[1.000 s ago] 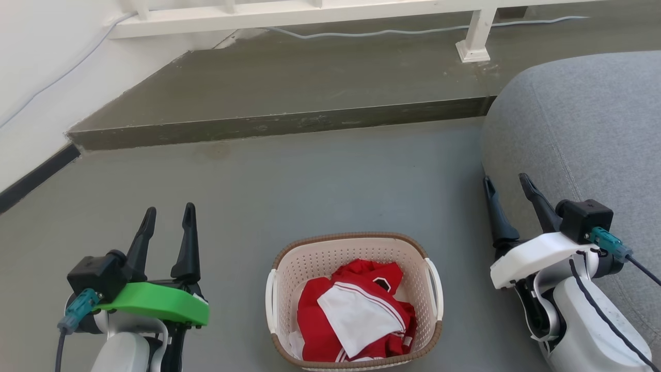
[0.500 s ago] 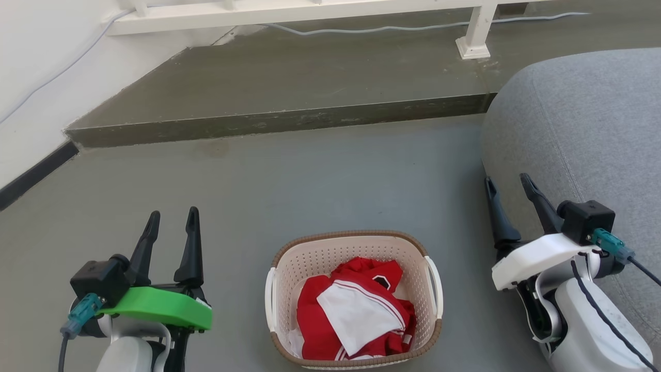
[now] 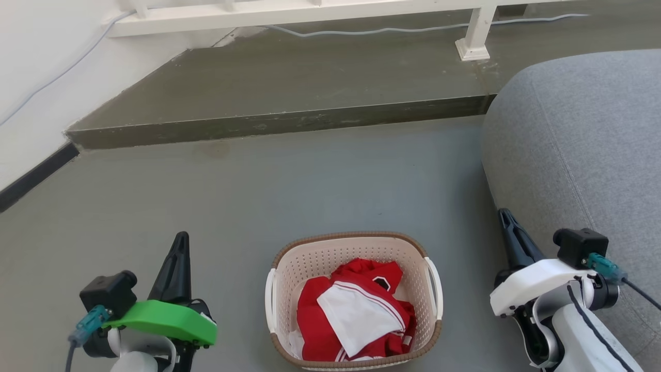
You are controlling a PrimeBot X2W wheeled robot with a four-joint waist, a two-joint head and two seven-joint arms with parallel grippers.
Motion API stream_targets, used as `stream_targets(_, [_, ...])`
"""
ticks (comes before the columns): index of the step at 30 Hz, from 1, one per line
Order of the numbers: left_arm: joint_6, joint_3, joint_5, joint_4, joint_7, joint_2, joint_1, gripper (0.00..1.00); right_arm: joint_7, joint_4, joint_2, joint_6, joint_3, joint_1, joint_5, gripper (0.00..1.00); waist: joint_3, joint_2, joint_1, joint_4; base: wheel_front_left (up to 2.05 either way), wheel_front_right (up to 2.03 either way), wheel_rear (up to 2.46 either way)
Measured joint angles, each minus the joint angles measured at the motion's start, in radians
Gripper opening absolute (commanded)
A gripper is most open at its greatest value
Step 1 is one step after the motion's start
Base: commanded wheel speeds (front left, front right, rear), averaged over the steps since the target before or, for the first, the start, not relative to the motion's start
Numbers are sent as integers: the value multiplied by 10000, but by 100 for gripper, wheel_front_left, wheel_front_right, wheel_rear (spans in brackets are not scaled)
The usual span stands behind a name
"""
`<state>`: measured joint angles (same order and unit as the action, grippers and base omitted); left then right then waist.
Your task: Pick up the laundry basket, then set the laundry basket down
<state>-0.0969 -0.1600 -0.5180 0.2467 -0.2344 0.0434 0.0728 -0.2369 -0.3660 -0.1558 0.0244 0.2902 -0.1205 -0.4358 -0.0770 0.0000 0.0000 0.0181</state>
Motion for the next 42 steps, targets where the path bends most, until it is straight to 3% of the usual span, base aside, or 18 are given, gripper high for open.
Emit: stream_targets(42, [-82,982,-4742,105,1517,-15,1,0,1507,309,504,-602,-1787,61,-5112,0,329,0,0,-82,0,0,0])
